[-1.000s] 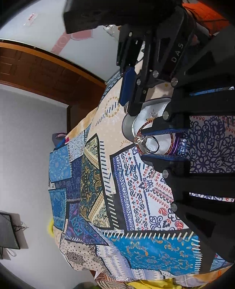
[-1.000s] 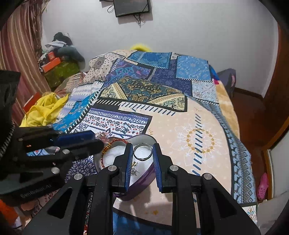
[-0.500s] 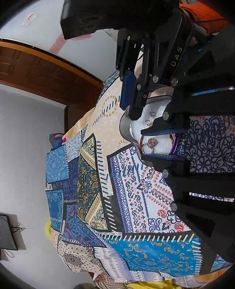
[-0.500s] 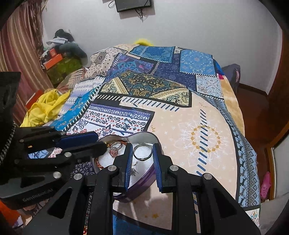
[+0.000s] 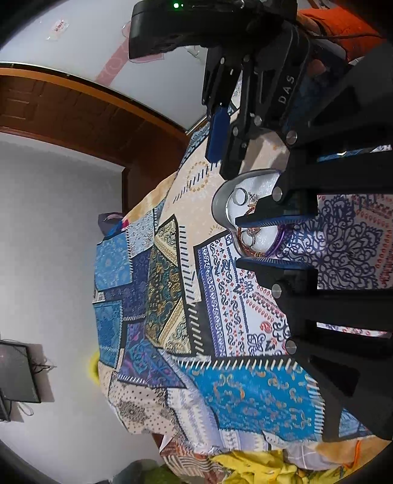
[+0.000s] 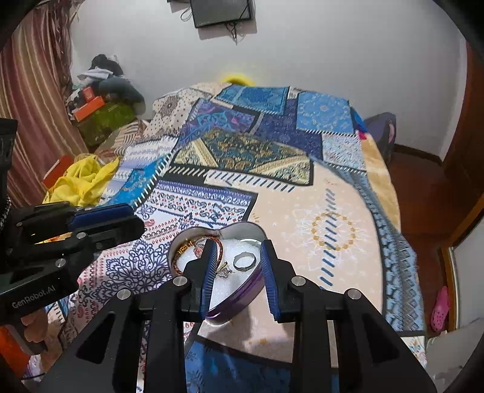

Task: Organize jewelry
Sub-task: 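Carry the ring over the heart tin and open the left gripper, then move the left gripper to the remaining small silver ring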

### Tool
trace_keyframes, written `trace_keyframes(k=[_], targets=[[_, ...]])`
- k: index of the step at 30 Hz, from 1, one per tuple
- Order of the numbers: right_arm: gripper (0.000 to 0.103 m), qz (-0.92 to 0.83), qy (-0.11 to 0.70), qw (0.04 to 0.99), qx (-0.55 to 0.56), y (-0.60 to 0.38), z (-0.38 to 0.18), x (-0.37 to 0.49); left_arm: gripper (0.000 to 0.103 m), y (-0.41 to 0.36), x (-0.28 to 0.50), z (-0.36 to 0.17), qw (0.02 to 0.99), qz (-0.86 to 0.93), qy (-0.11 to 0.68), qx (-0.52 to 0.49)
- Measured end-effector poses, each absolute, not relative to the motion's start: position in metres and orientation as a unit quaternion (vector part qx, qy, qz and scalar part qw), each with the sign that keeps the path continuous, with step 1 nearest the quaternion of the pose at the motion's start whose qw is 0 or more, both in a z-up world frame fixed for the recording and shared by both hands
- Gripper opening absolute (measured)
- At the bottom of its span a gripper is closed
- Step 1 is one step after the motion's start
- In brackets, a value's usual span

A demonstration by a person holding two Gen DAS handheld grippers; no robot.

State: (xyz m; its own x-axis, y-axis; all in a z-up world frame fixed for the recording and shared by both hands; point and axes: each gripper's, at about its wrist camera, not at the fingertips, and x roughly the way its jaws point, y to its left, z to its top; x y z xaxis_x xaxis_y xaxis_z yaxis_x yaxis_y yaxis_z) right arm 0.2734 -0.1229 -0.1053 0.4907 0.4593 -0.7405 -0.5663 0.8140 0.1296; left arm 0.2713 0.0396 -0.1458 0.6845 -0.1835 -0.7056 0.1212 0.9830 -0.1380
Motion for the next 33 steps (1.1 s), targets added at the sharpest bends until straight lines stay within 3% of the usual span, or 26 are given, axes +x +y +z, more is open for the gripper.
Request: trace_keyframes(k=[5,13,33], targets=[[0.027,0.299,0.385,0.871,-0.063,-0.128,-0.084,0.255,0.023,0.04,0.255,-0.13,0.922,-0.076,0.378,-0.036],[0.027,0.278,0.354,0.89,-0.077,-0.137,-0.065,0.222,0.043,0.042,0.221,-0.113,0.924,-0.071,0.374,-0.037],[0.028,0.282,0.424,0.853,-0.118,-0.14,-0.122,0.172,0.044,0.06,0.164,-0.16,0.901,-0.062,0.427,-0.037]])
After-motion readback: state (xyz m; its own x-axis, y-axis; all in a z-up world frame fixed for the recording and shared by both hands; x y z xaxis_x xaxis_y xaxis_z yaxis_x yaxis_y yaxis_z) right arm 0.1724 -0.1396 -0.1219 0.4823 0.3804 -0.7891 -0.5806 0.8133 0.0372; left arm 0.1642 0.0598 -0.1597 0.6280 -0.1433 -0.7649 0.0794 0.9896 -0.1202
